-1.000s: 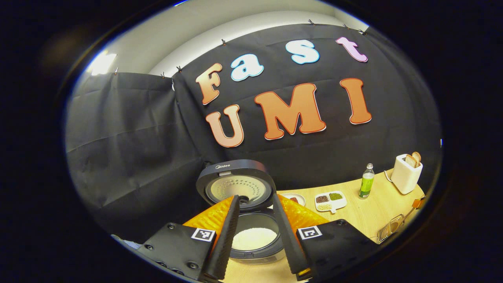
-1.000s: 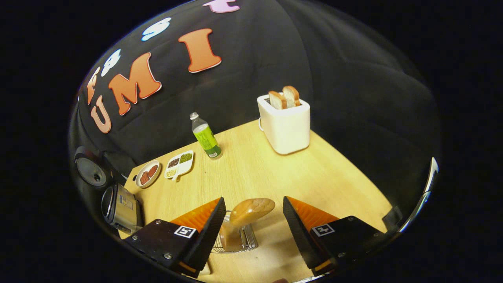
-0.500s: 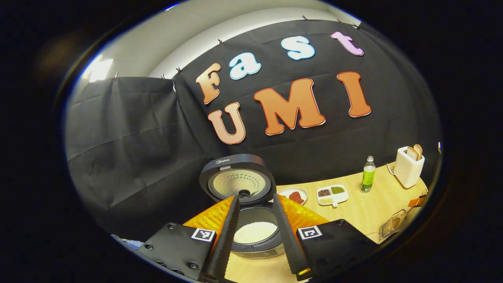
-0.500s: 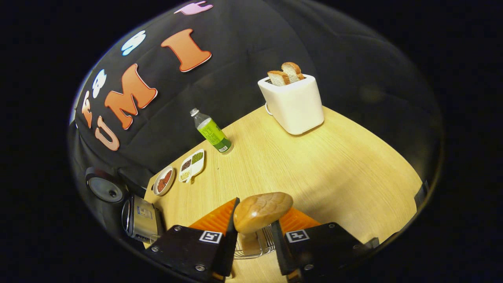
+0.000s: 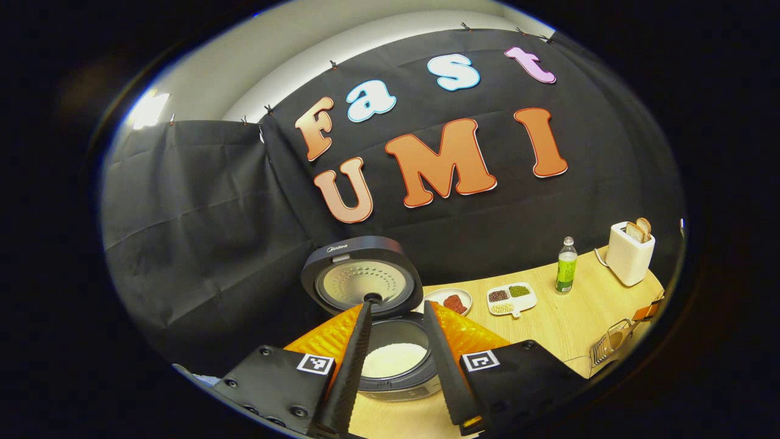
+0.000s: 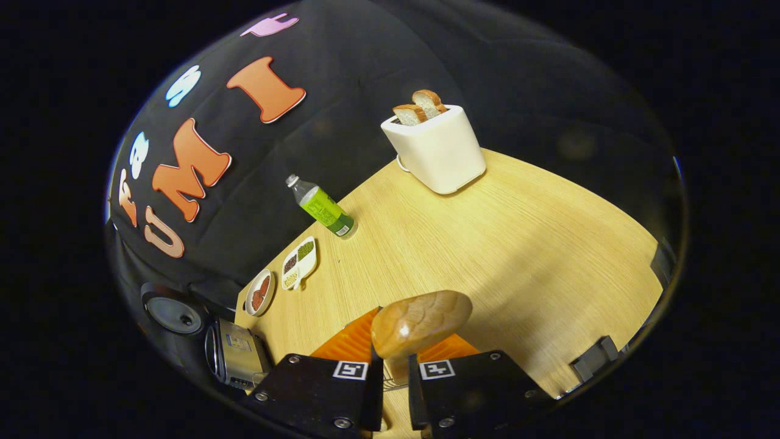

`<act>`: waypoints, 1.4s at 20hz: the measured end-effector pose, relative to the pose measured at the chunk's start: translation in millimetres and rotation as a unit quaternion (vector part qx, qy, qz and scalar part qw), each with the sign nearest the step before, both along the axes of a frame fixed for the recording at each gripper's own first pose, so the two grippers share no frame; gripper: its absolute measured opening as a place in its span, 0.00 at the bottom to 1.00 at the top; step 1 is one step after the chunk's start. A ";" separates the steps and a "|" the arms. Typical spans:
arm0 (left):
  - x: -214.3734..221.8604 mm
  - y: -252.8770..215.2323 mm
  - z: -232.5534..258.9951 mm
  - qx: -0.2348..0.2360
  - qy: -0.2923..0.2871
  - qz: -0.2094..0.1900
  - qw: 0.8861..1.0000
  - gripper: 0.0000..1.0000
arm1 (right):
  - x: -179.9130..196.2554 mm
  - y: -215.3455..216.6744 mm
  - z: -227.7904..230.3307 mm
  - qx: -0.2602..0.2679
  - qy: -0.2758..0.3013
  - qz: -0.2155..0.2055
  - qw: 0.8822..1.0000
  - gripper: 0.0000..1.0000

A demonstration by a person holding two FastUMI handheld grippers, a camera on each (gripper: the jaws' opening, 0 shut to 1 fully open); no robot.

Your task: Close the left gripper, press the button to open the rice cooker; take a wooden spoon from the chopstick holder with the right hand, scoop a spoonful of rice and pour it into the rice cooker, then put the wooden spoon back into the chopstick holder.

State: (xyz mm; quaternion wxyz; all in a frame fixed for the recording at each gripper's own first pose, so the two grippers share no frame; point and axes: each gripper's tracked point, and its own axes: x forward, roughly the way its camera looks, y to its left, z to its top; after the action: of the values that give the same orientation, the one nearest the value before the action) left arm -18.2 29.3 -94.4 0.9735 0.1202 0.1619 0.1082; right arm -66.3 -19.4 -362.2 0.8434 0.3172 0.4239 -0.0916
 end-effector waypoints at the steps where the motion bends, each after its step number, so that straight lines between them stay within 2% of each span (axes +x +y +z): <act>1: -0.1 2.2 -0.5 -0.003 0.001 -0.002 1.000 0.53 | -0.2 -2.0 6.5 -0.002 -0.006 -0.001 1.000 0.17; 5: 6.2 7.2 -5.1 -0.015 0.001 -0.012 1.000 0.53 | 9.5 -7.0 43.5 -0.031 -0.047 -0.002 0.998 0.17; 6: 8.2 8.8 -5.4 -0.019 -0.001 -0.015 1.000 0.62 | 11.9 -7.2 54.7 -0.038 -0.059 0.001 0.998 0.17; 7: 9.1 12.5 -6.2 -0.021 -0.002 -0.014 1.000 0.53 | 13.1 -6.1 65.8 -0.043 -0.069 0.003 0.997 0.17; 9: 12.3 16.7 -10.7 -0.031 -0.001 -0.018 0.999 0.53 | 14.2 2.7 88.0 -0.044 -0.087 0.010 0.995 0.17; 12: 15.4 24.9 -18.3 -0.049 0.003 -0.028 0.998 0.96 | 13.3 32.4 115.0 -0.027 -0.107 0.037 0.993 0.16; 13: 15.6 30.1 -20.5 -0.050 0.002 -0.028 0.998 0.84 | 10.9 44.6 122.3 -0.024 -0.112 0.050 0.992 0.16; 14: 17.4 34.4 -23.8 -0.050 0.004 -0.028 0.998 0.93 | 10.4 57.2 129.2 -0.022 -0.117 0.065 0.991 0.17; 17: 21.0 40.7 -35.5 -0.061 0.013 -0.038 0.997 0.93 | 4.9 98.5 141.8 -0.026 -0.129 0.105 0.986 0.17; 22: 27.2 46.0 -54.0 -0.061 0.034 -0.069 0.995 0.93 | -14.5 155.3 125.6 -0.034 -0.117 0.147 0.982 0.17; 28: 41.3 53.5 -74.5 -0.061 0.056 -0.111 0.990 0.93 | -34.2 166.1 74.1 -0.134 -0.086 0.161 0.974 0.17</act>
State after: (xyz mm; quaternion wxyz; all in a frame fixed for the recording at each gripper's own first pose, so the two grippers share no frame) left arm 23.1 82.8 -168.8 0.9743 0.0840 0.2081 -0.0175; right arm -100.5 146.7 -288.1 0.9151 0.1357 0.3794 0.0169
